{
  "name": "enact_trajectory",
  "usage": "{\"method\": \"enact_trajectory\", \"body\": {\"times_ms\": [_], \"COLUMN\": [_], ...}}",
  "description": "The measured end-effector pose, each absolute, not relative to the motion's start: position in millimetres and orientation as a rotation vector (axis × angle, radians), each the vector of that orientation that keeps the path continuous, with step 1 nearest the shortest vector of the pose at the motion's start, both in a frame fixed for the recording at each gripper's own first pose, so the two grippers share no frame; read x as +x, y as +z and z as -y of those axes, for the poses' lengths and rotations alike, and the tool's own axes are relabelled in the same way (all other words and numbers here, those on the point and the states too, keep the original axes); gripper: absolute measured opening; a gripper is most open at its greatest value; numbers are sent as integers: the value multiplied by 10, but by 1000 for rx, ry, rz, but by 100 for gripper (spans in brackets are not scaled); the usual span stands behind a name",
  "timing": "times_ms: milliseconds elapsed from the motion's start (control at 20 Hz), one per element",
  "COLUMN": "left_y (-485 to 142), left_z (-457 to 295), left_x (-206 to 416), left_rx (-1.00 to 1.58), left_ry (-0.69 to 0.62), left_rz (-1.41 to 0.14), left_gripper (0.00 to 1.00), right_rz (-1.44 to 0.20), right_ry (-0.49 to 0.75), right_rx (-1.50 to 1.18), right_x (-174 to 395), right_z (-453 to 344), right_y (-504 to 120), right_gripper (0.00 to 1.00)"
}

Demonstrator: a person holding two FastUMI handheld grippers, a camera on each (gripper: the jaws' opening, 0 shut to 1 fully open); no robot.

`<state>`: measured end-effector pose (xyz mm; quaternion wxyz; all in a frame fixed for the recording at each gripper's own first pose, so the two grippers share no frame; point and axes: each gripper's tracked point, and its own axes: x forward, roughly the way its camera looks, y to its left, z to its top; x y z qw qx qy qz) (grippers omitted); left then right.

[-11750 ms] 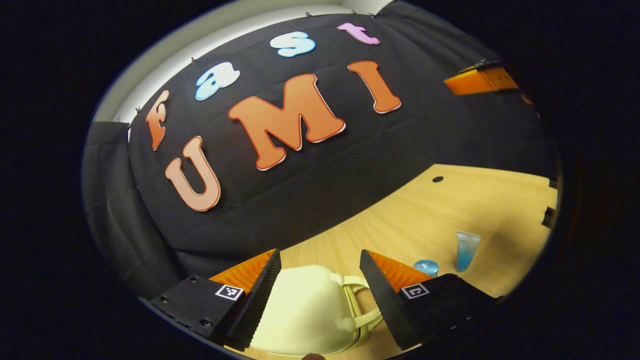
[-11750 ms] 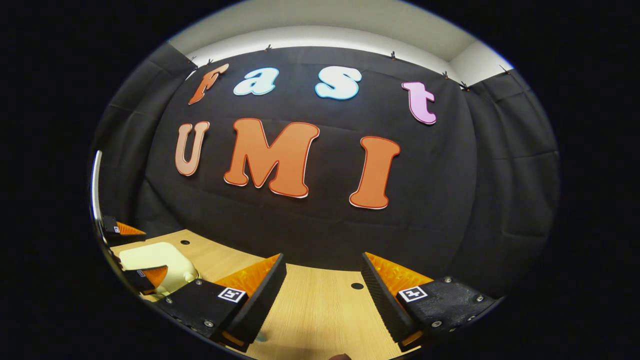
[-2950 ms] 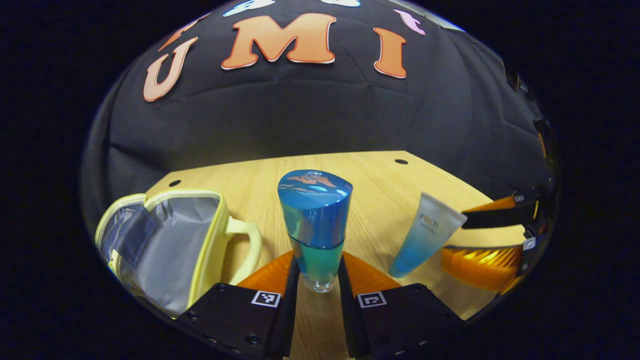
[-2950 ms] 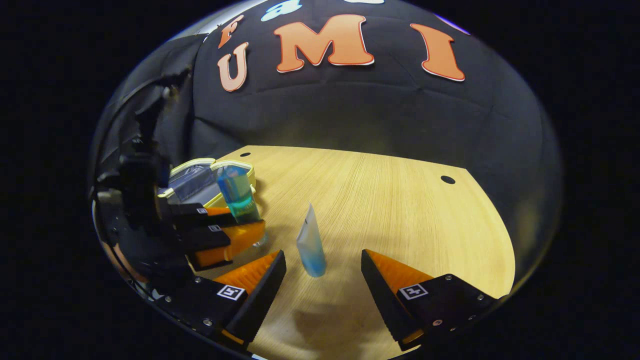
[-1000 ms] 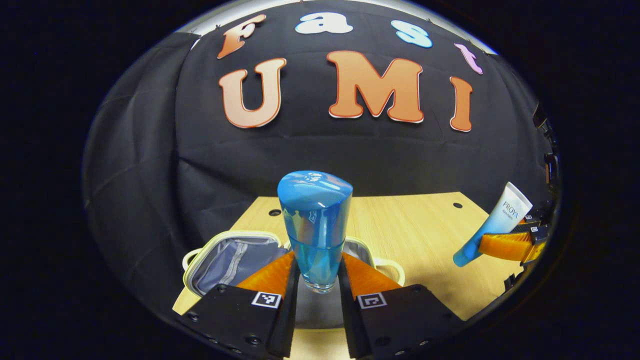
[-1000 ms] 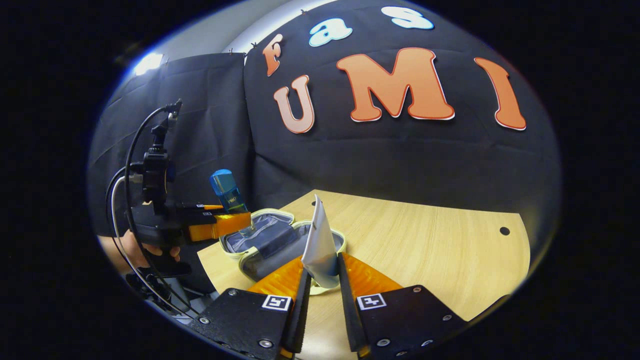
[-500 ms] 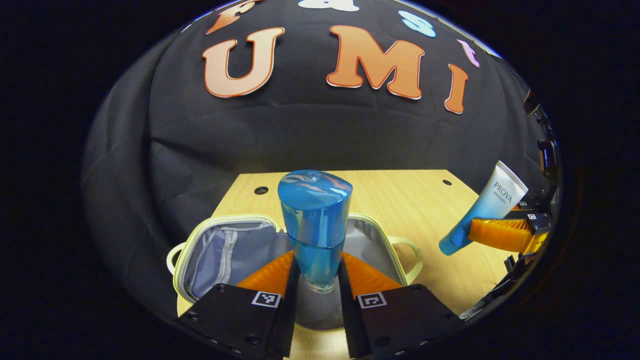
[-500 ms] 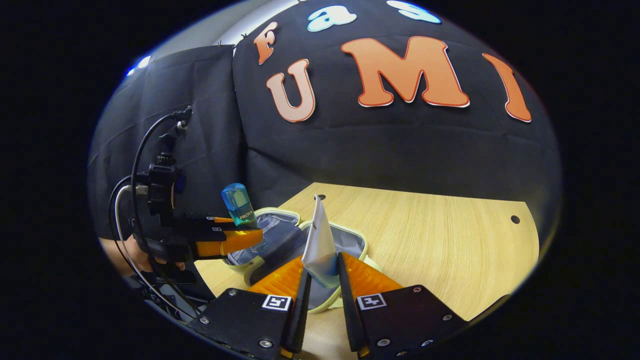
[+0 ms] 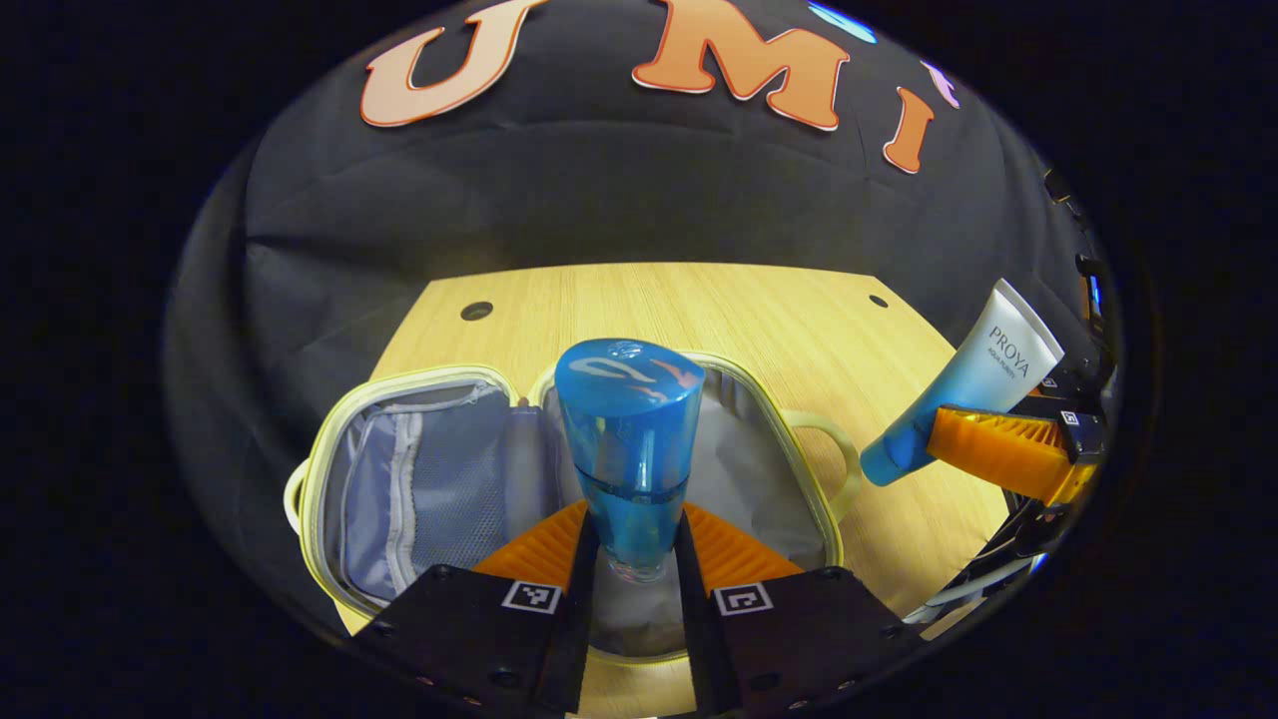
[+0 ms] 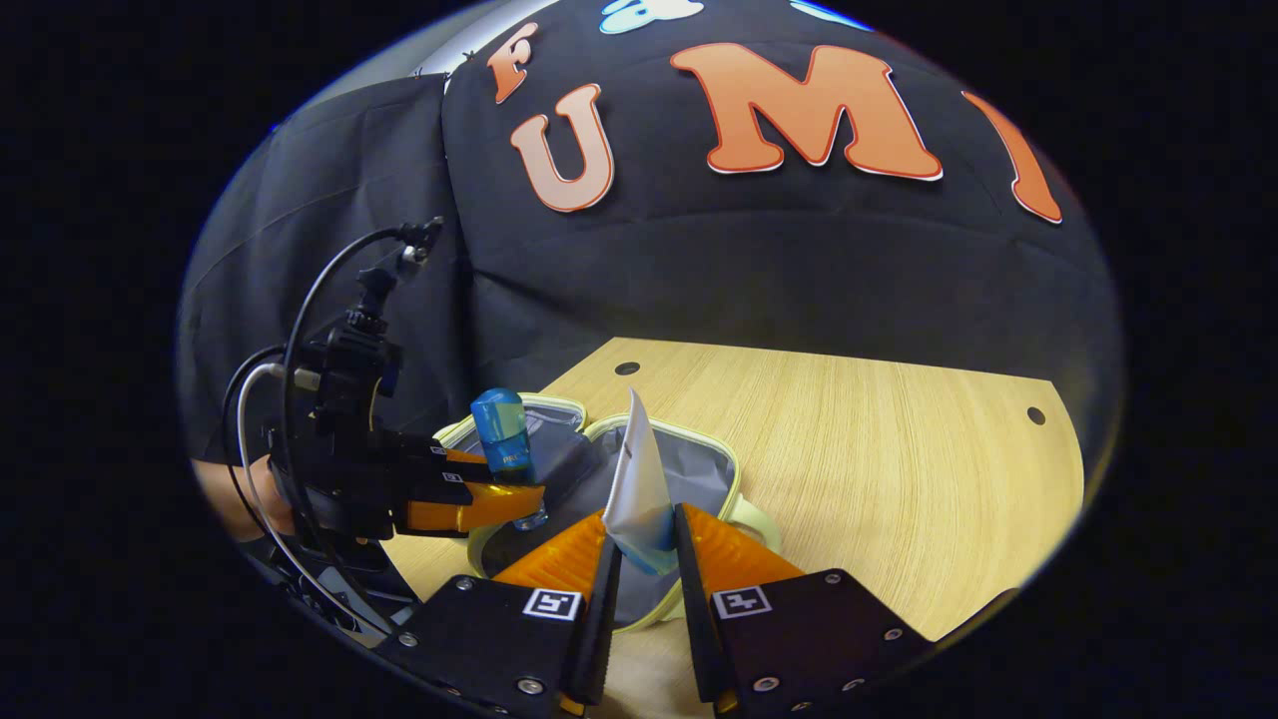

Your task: First open the suitcase, pack the skin care products into it, and then close the suitcase.

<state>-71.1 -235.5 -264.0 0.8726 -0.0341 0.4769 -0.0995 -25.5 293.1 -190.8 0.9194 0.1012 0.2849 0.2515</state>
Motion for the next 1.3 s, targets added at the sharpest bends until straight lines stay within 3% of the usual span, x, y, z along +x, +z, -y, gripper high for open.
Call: {"method": "enact_trajectory", "body": {"times_ms": [350, 750, 1300], "left_y": [-3105, -3459, -3642], "left_z": [2490, 2561, 2477], "left_x": [-783, -940, -986], "left_rx": [-81, -117, -149], "left_ry": [-246, -196, -78], "left_rz": [-1191, -1357, -1413], "left_gripper": [41, 41, 41], "right_rz": [-616, -648, -699], "right_ry": [482, 468, 473], "right_rx": [250, 280, 286], "right_x": [-200, -190, -207], "right_z": [-2922, -2899, -2906], "right_y": [-2091, -2231, -2387], "right_gripper": [34, 34, 34]}}
